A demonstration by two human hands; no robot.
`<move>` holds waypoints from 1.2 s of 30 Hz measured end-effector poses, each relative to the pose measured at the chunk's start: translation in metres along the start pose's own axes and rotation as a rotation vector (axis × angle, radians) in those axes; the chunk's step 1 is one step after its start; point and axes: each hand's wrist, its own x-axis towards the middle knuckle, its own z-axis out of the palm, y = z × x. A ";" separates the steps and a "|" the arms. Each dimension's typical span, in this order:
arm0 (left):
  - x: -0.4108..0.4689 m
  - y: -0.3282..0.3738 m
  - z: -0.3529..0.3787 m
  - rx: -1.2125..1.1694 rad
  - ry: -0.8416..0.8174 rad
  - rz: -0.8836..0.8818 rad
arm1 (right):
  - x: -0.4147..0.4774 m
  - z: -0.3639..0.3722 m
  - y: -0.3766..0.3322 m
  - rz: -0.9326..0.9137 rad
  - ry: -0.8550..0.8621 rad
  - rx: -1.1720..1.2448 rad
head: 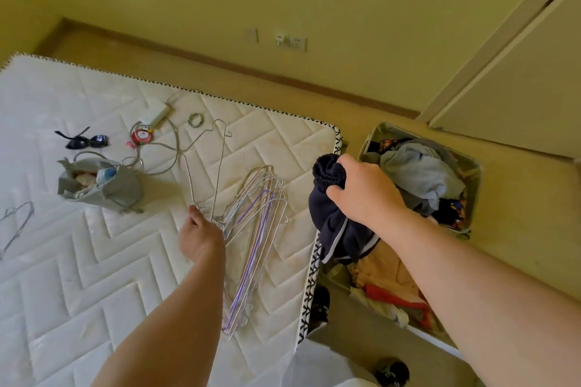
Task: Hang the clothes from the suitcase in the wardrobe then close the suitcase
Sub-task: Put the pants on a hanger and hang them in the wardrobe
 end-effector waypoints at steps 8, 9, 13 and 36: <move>-0.129 0.196 0.018 -0.425 -0.316 0.239 | -0.024 -0.091 0.023 0.089 0.251 0.145; -0.149 0.217 0.022 -0.475 -0.364 0.270 | -0.030 -0.103 0.028 0.093 0.281 0.159; -0.221 0.277 0.031 -0.531 -0.548 0.417 | -0.052 -0.149 0.044 0.088 0.383 0.204; -0.358 0.360 0.056 -0.566 -0.883 0.439 | -0.117 -0.285 0.131 0.054 0.742 0.204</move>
